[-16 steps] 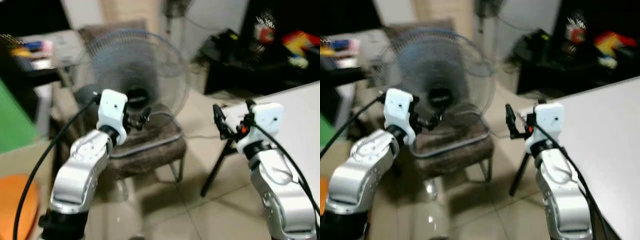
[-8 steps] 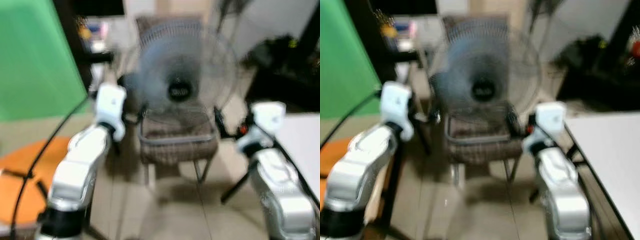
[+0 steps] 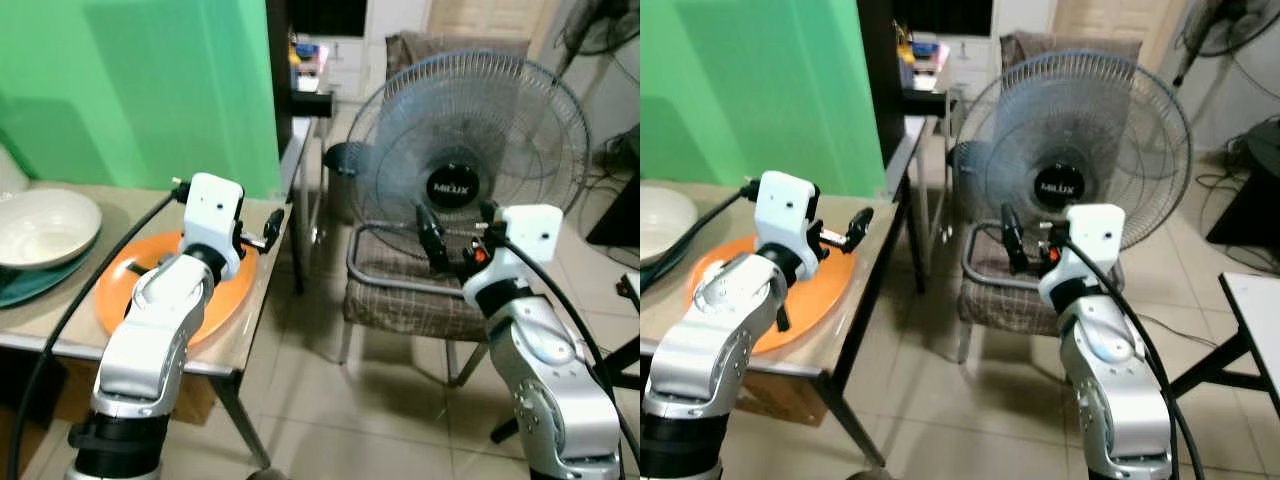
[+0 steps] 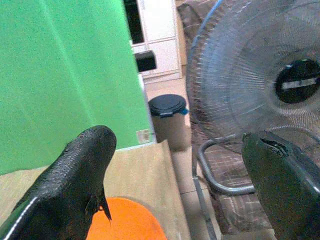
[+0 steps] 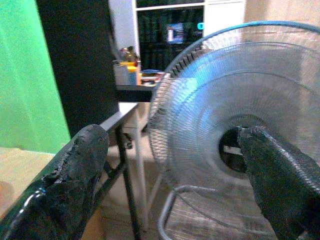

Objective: Setting the table

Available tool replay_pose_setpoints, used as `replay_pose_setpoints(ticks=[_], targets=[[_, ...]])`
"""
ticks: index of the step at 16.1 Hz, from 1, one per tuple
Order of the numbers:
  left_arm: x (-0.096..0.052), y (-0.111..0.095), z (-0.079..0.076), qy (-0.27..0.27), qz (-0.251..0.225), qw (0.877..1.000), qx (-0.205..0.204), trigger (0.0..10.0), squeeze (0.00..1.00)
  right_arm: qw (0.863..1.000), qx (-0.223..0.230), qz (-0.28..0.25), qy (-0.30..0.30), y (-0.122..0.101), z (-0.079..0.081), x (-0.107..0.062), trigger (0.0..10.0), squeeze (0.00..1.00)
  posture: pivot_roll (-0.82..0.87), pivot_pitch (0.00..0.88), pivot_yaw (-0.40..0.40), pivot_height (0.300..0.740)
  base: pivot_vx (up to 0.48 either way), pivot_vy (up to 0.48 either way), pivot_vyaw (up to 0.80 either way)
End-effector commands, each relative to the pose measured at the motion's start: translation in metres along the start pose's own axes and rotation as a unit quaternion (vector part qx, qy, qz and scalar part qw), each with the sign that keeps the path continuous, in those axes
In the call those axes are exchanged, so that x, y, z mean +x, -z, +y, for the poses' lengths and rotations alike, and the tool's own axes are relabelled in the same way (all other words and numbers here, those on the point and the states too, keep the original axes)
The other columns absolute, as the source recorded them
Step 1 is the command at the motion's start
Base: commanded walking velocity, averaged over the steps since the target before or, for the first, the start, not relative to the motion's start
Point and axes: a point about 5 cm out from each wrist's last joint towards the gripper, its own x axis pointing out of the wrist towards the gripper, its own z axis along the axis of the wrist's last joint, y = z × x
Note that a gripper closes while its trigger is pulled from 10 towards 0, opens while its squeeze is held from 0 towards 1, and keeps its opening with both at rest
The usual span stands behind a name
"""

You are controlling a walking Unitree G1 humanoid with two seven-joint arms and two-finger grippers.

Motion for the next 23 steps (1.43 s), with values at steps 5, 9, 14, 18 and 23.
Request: replay_pose_setpoints(ticks=[5, 9, 14, 18, 23], targets=[[0.0008, -0.0054, -0.0042, 0.014, -0.014, 1.0, -0.003, 10.0, 0.0, 1.0, -0.008, 0.005, 0.008, 0.0015, -0.0053, -0.0003, 10.0, 1.0, 0.04, 0.0, 0.013, 0.74, 0.0, 0.295, 0.0], [0.0007, -0.0051, -0.0042, 0.015, -0.013, 1.0, 0.001, 10.0, 0.0, 1.0, -0.008, 0.008, 0.005, 0.0024, -0.0044, -0.0002, 10.0, 0.26, 0.04, 0.0, 0.008, 0.74, 0.0, 0.311, 0.0], [0.0, -0.0049, -0.0034, 0.015, -0.013, 1.0, 0.0, 10.0, 0.0, 1.0, 0.002, 0.025, 0.015, 0.0061, -0.0052, 0.0005, 10.0, 0.0, 0.05, 0.0, 0.005, 0.74, 0.0, 0.311, 0.0], [-0.0001, -0.0053, -0.0034, 0.014, -0.014, 1.0, 0.001, 10.0, 0.0, 0.999, 0.009, 0.035, 0.021, 0.0078, -0.0064, 0.0015, 10.0, 0.0, 0.05, 0.0, 0.005, 0.74, 0.0, 0.311, 0.0], [0.0003, -0.0055, -0.0038, 0.016, -0.014, 1.0, 0.002, 10.0, 0.0, 0.999, 0.018, 0.036, 0.026, 0.0073, -0.0071, 0.0024, 10.0, 0.0, 0.05, 0.0, 0.003, 0.74, 0.0, 0.308, 0.0]])
